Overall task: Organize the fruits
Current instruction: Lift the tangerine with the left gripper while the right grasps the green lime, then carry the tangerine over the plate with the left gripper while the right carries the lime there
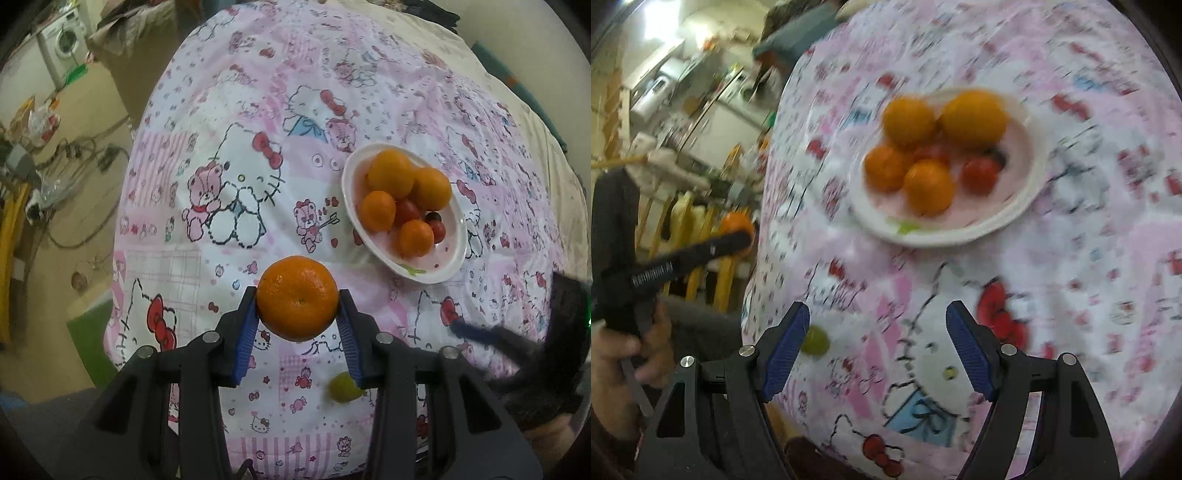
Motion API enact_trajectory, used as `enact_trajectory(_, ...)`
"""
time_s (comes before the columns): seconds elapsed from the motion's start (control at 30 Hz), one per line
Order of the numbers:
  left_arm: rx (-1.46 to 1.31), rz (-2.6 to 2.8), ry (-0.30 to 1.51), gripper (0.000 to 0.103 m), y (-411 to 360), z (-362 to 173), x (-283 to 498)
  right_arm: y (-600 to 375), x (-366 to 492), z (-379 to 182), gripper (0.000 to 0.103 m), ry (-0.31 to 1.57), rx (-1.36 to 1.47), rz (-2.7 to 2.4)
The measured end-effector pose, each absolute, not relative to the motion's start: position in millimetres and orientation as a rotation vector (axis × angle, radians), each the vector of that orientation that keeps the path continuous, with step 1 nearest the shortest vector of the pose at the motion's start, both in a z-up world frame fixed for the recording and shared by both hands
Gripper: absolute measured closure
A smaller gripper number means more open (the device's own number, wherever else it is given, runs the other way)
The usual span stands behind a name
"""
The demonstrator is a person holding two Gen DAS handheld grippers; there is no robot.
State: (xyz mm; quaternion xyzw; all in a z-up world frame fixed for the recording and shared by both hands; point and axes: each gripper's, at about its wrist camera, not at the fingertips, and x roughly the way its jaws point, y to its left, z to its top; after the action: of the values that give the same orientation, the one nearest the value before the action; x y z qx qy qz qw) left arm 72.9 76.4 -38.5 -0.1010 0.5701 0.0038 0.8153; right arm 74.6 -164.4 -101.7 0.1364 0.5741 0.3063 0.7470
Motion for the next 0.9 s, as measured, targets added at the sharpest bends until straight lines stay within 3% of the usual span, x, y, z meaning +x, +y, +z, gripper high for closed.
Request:
enact_trajectory(0.13,-0.218,0.015,1.203,0.066,80.5,-36.4,72.9,-125.9,60.7,-109.1,0.025,1.259,0.160,0.792)
enact_trajectory(0.4,-0.243,0.010,1.206,0.066,84.3,-37.1,75.2,-71.2,32.6,-121.9,0.043,1.216,-0.031,0.936)
enact_trajectory(0.47,-0.236,0.008,1.205,0.066,82.6,-37.1,75.3,-65.5,30.4,-126.0,0.055,1.216,-0.051,0.941)
enact_trajectory(0.63,-0.226,0.008,1.209,0.066,79.1,-38.3,76.9,-58.6,25.0,-126.3,0.070,1.174,-0.101,0.924)
enact_trajectory(0.9,-0.220,0.006,1.205,0.066,74.2,-39.2,78.4,-82.9,37.7,-115.6,0.071,1.204,0.033,0.920)
